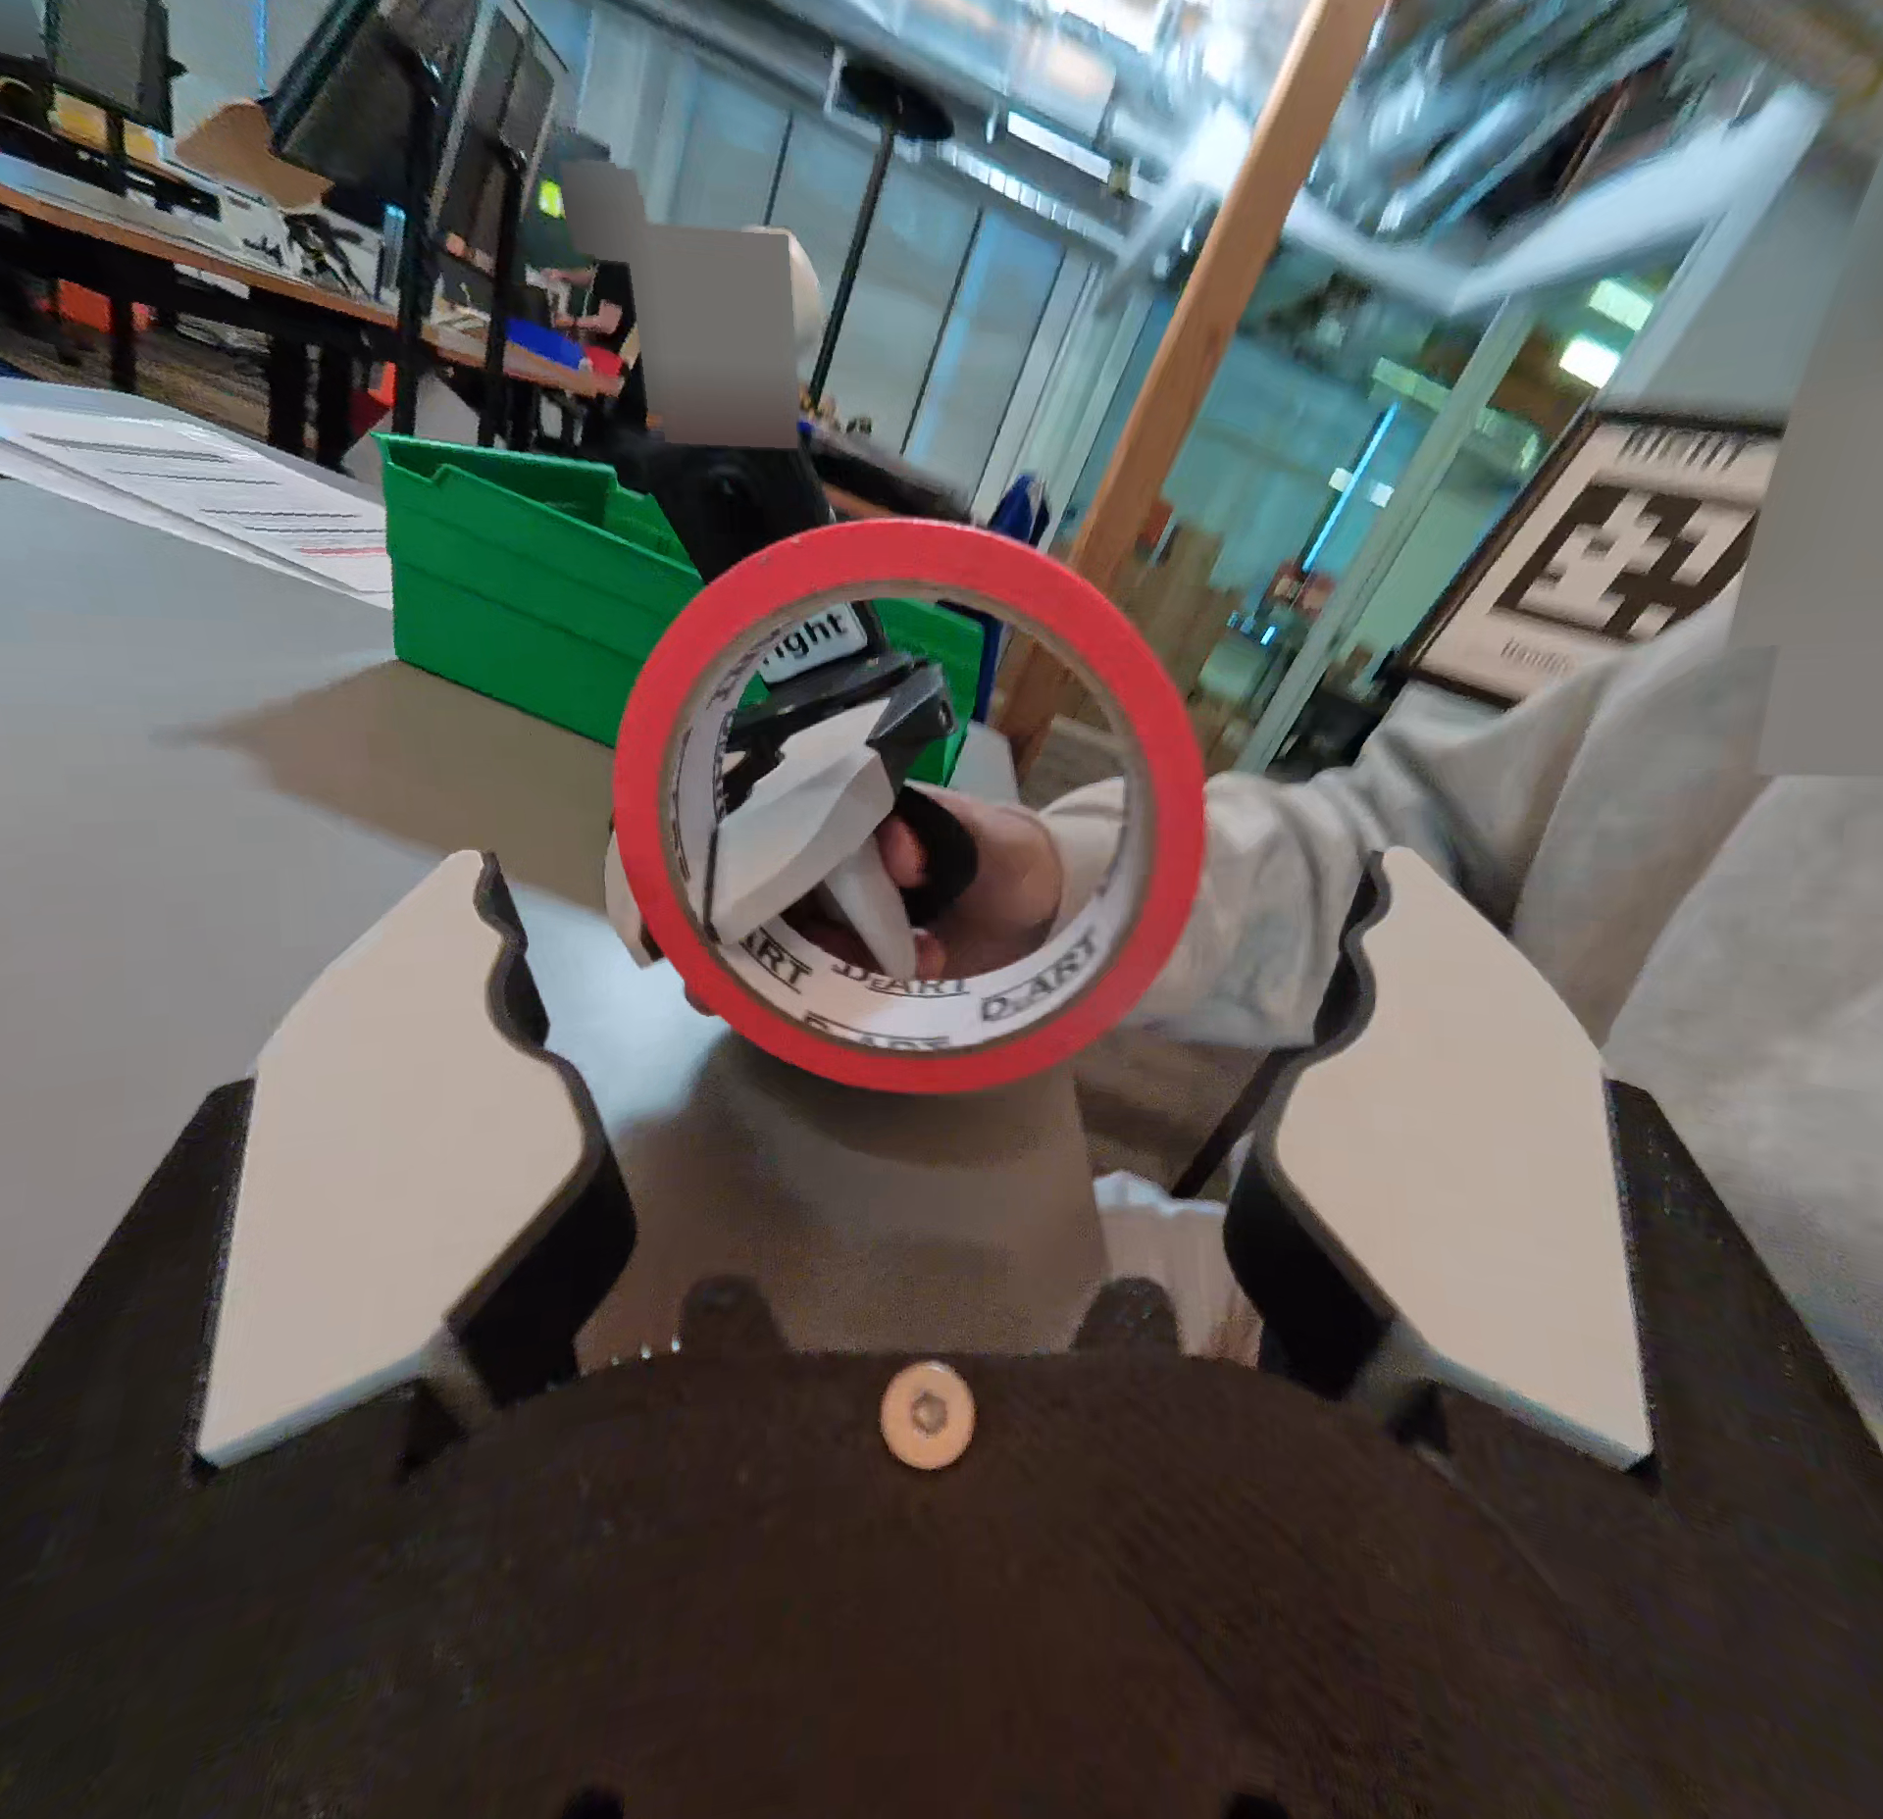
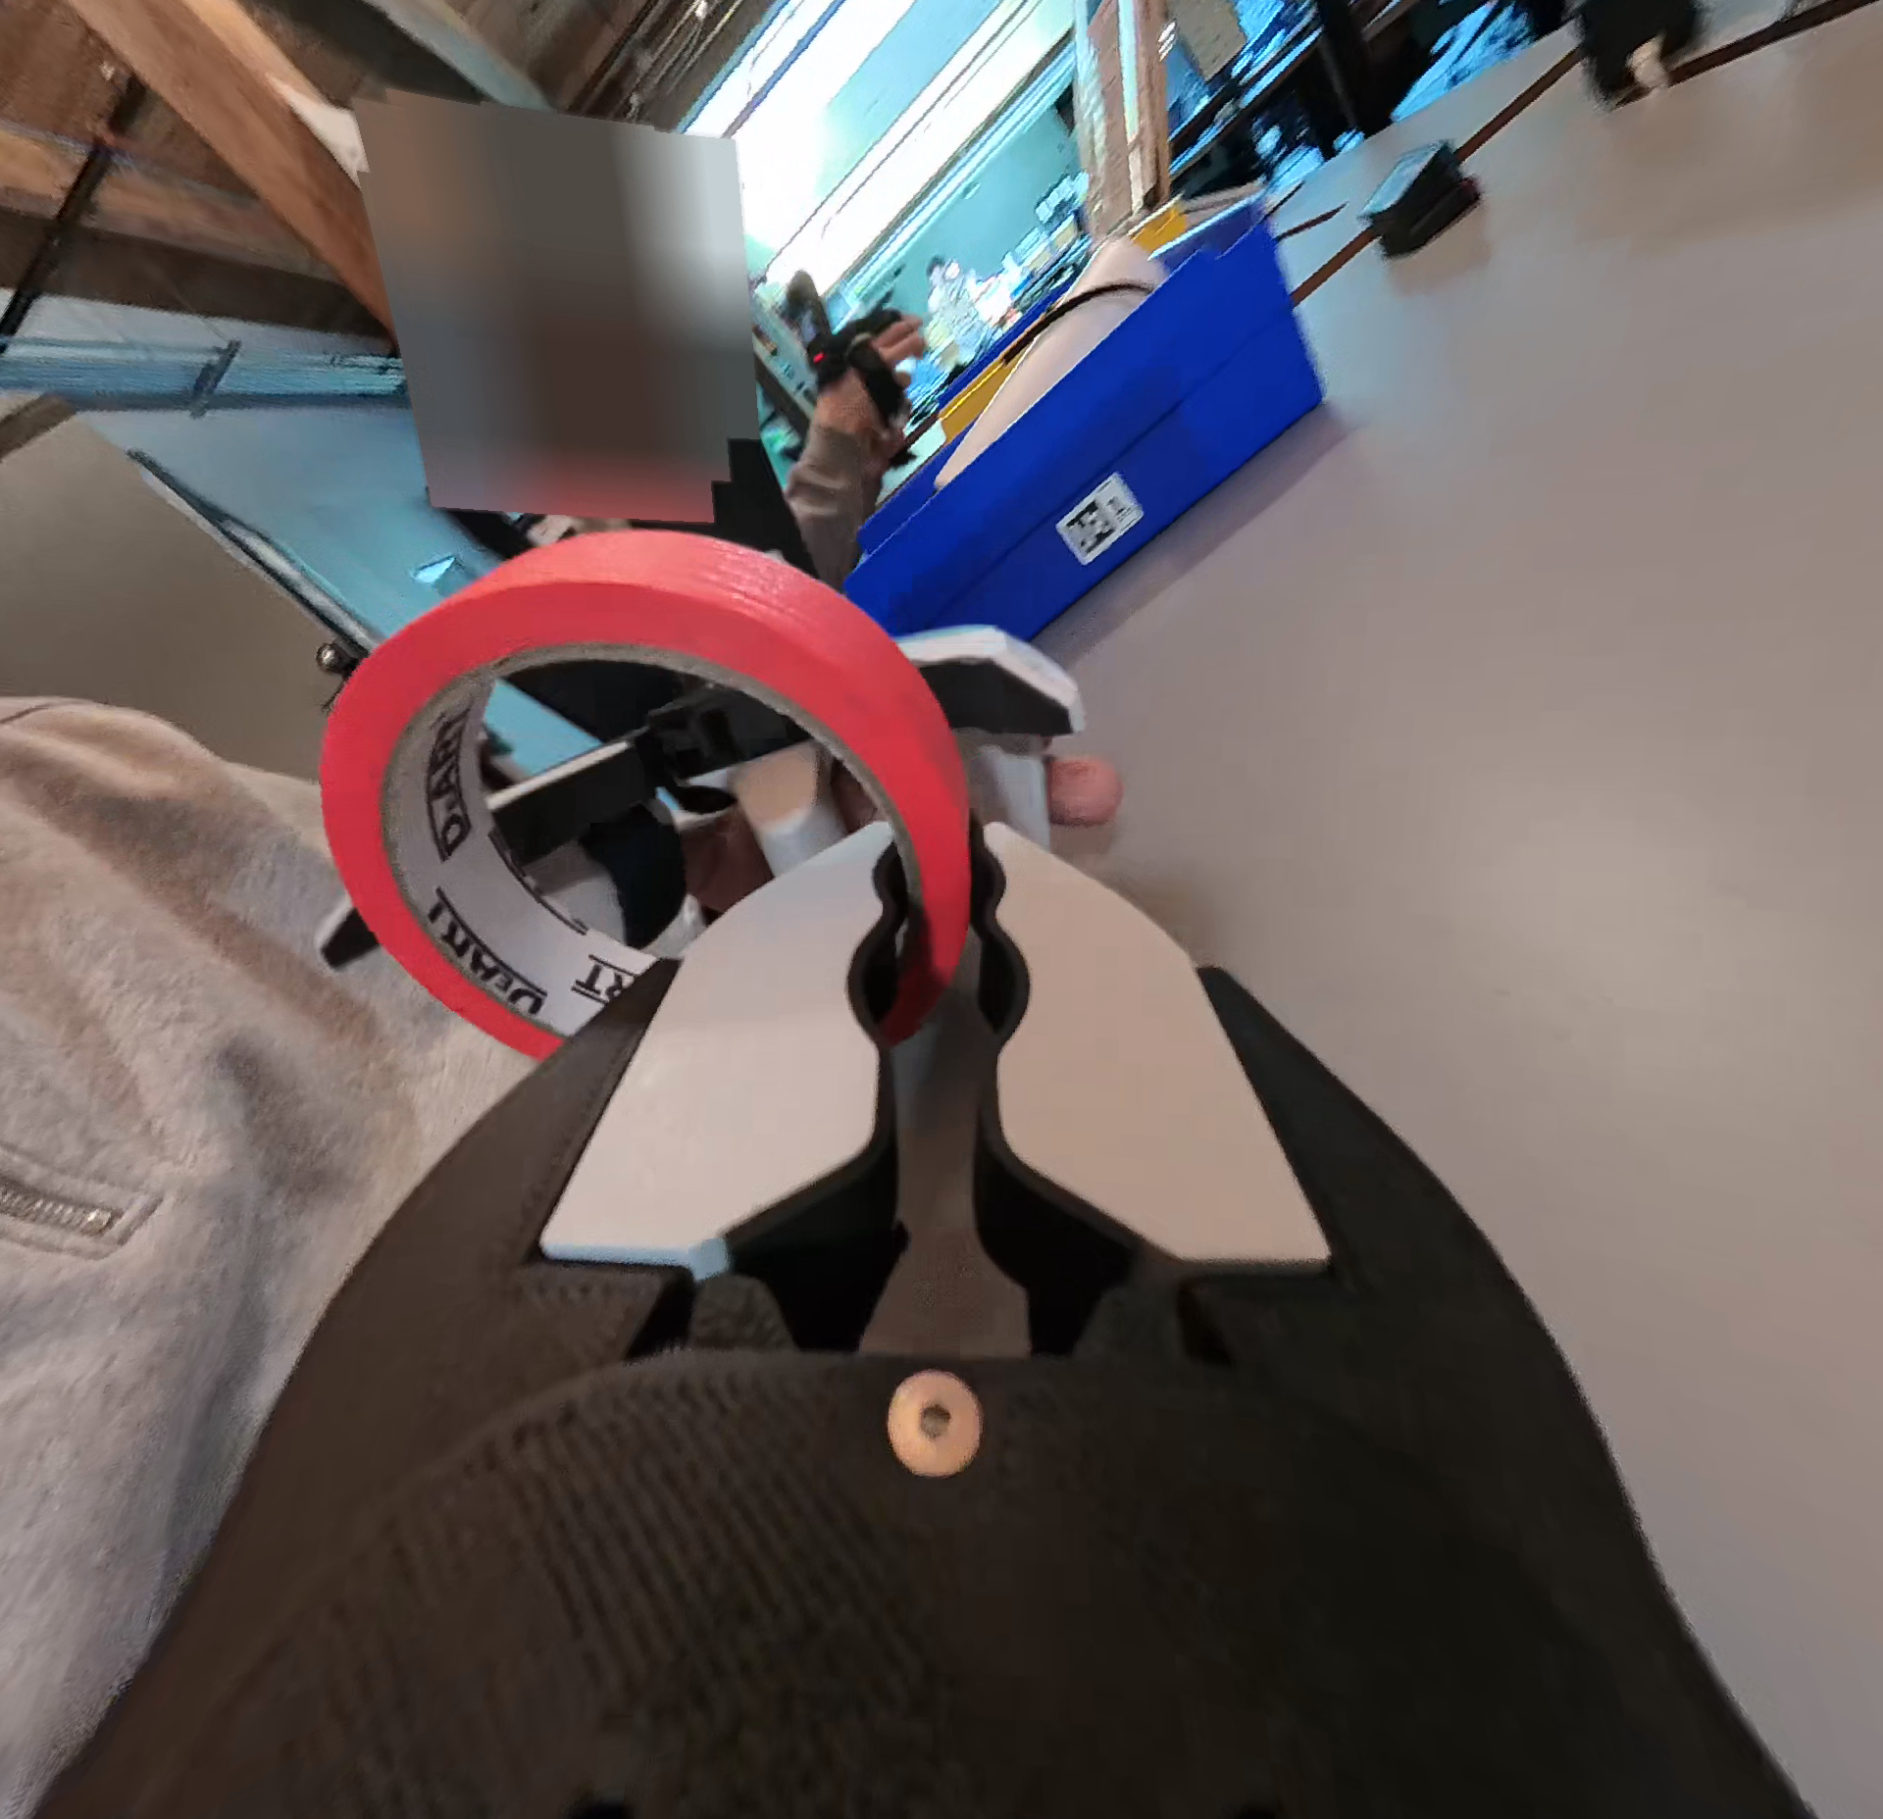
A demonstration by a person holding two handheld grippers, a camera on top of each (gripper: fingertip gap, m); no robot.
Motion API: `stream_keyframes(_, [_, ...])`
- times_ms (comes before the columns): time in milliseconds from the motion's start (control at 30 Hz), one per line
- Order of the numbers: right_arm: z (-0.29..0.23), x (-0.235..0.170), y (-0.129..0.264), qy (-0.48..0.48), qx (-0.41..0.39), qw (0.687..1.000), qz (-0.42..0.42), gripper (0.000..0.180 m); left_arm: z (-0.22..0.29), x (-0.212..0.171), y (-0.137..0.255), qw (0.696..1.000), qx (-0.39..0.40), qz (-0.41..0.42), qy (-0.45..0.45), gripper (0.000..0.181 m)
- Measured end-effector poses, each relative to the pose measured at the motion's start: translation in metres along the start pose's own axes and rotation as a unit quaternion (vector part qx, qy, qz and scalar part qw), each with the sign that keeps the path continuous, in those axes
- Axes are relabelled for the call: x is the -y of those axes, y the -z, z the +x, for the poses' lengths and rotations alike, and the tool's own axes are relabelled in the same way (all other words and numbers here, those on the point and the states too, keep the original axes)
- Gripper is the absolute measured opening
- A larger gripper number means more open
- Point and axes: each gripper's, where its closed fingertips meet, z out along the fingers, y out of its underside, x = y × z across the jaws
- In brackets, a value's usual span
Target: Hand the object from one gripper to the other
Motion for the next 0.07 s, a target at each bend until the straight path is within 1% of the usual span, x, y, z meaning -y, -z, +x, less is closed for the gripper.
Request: stream_keyframes(67, [-0.0093,-0.0083,-0.0063,0.001,0.026,0.999,-0.023,0.011,-0.0008,-0.0071,-0.0040,0.999,0.021,-0.022,-0.039,0.148])
